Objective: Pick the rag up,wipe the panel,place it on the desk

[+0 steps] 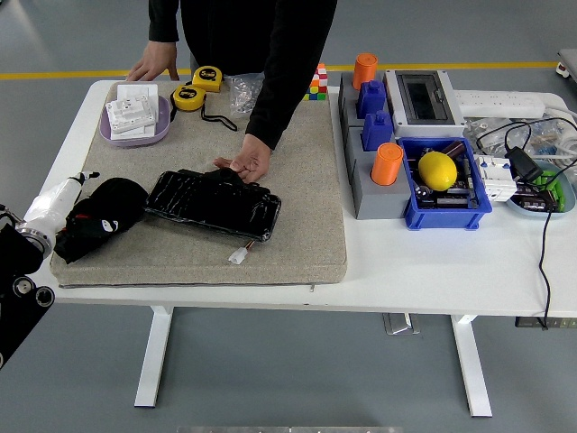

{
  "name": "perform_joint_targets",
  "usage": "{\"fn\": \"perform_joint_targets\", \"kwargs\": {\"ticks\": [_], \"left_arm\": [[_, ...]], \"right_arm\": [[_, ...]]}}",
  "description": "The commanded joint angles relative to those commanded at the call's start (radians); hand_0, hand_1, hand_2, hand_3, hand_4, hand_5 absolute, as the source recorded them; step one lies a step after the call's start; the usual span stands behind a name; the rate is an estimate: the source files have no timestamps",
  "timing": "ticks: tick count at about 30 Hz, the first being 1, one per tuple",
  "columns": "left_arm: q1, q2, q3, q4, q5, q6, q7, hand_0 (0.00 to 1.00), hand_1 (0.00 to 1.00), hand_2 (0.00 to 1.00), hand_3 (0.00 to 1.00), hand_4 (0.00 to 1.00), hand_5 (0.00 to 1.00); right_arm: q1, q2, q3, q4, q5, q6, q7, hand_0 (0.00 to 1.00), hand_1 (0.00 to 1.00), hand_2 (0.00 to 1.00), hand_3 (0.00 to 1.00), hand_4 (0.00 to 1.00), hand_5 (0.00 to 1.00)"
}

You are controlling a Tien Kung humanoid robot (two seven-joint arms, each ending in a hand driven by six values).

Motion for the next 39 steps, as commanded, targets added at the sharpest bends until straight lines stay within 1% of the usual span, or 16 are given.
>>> {"fn": "perform_joint_targets", "kwargs": {"ticks": [1, 2, 7, 8, 13, 14, 15, 19, 20, 25, 26, 31, 32, 37, 38, 39], "left_arm": [[-0.001, -0.001, 0.002, 0.003, -0.004, 0.005, -0.002, 0.823, 0.946, 0.996, 0.951, 0.913, 0.298], [-0.001, -0.002, 0.005, 0.007, -0.007, 0.012, -0.004, 0.791, 0.900, 0.967, 0.935, 0.911, 0.305], [-0.005, -0.008, 0.014, 0.022, -0.022, 0.065, -0.006, 0.791, 0.900, 0.967, 0.935, 0.911, 0.305], [-0.005, -0.009, 0.014, 0.025, -0.023, 0.070, -0.006, 0.698, 0.813, 0.910, 0.900, 0.888, 0.313], [-0.009, -0.012, 0.027, 0.036, -0.025, 0.083, -0.004, 0.698, 0.813, 0.910, 0.900, 0.888, 0.313], [-0.010, -0.014, 0.028, 0.040, -0.025, 0.090, -0.006, 0.677, 0.795, 0.901, 0.885, 0.867, 0.308], [-0.011, -0.015, 0.030, 0.044, -0.024, 0.094, -0.006, 0.677, 0.795, 0.901, 0.885, 0.867, 0.308], [-0.014, -0.019, 0.040, 0.054, -0.027, 0.094, -0.003, 0.677, 0.795, 0.901, 0.885, 0.867, 0.308], [-0.014, -0.020, 0.041, 0.056, -0.029, 0.094, -0.004, 0.666, 0.778, 0.896, 0.872, 0.855, 0.306], [-0.018, -0.025, 0.053, 0.066, -0.031, 0.106, -0.004, 0.666, 0.778, 0.896, 0.872, 0.855, 0.306], [-0.020, -0.025, 0.055, 0.068, -0.031, 0.111, -0.004, 0.614, 0.685, 0.883, 0.858, 0.820, 0.288], [-0.024, -0.028, 0.059, 0.072, -0.025, 0.135, -0.007, 0.614, 0.685, 0.883, 0.858, 0.820, 0.288], [-0.025, -0.028, 0.060, 0.072, -0.026, 0.138, -0.007, 0.525, 0.545, 0.857, 0.782, 0.723, 0.215], [-0.026, -0.028, 0.064, 0.076, -0.021, 0.159, -0.007, 0.525, 0.545, 0.857, 0.782, 0.723, 0.215], [-0.026, -0.028, 0.064, 0.077, -0.019, 0.161, -0.006, 0.446, 0.429, 0.832, 0.659, 0.644, 0.140], [-0.025, -0.028, 0.063, 0.078, -0.020, 0.161, -0.005, 0.446, 0.429, 0.832, 0.659, 0.644, 0.140]], "right_arm": [[0.000, 0.000, -0.001, 0.000, 0.001, 0.000, 0.000, 0.739, 0.663, 0.697, 0.611, 0.998, 0.545], [0.000, 0.000, -0.001, 0.000, 0.001, -0.001, 0.001, 0.740, 0.663, 0.697, 0.611, 0.998, 0.545], [-0.002, 0.000, -0.004, 0.002, 0.001, -0.001, 0.001, 0.740, 0.663, 0.697, 0.611, 0.998, 0.545], [-0.002, 0.000, -0.004, 0.002, 0.001, -0.001, 0.001, 0.740, 0.663, 0.696, 0.611, 0.998, 0.545], [-0.003, 0.002, -0.003, 0.002, 0.000, 0.000, 0.002, 0.740, 0.663, 0.696, 0.611, 0.998, 0.545], [-0.003, 0.002, -0.002, 0.002, -0.001, 0.000, 0.002, 0.740, 0.663, 0.696, 0.611, 0.998, 0.545], [-0.003, 0.003, -0.002, 0.002, -0.001, 0.000, 0.002, 0.740, 0.663, 0.696, 0.611, 0.998, 0.545], [-0.003, 0.003, -0.003, 0.001, 0.000, 0.000, 0.002, 0.740, 0.663, 0.696, 0.611, 0.998, 0.545], [-0.003, 0.003, -0.004, 0.002, -0.001, 0.000, 0.002, 0.740, 0.663, 0.696, 0.610, 0.998, 0.545], [-0.003, 0.002, 0.001, 0.001, -0.003, 0.000, 0.001, 0.740, 0.663, 0.696, 0.610, 0.998, 0.545], [-0.003, 0.002, 0.002, 0.001, -0.004, 0.000, 0.001, 0.740, 0.663, 0.696, 0.611, 0.998, 0.545], [-0.001, 0.002, 0.006, 0.001, -0.006, 0.001, 0.001, 0.740, 0.663, 0.696, 0.611, 0.998, 0.545], [-0.001, 0.002, 0.006, 0.001, -0.006, 0.001, 0.001, 0.740, 0.662, 0.696, 0.611, 0.998, 0.545], [-0.001, 0.003, 0.011, 0.002, -0.009, 0.000, 0.001, 0.740, 0.662, 0.696, 0.611, 0.998, 0.545], [-0.001, 0.003, 0.013, 0.002, -0.010, 0.000, 0.001, 0.740, 0.664, 0.696, 0.610, 0.998, 0.545], [-0.002, 0.003, 0.015, 0.002, -0.010, 0.000, 0.001, 0.740, 0.664, 0.696, 0.610, 0.998, 0.545]]}}
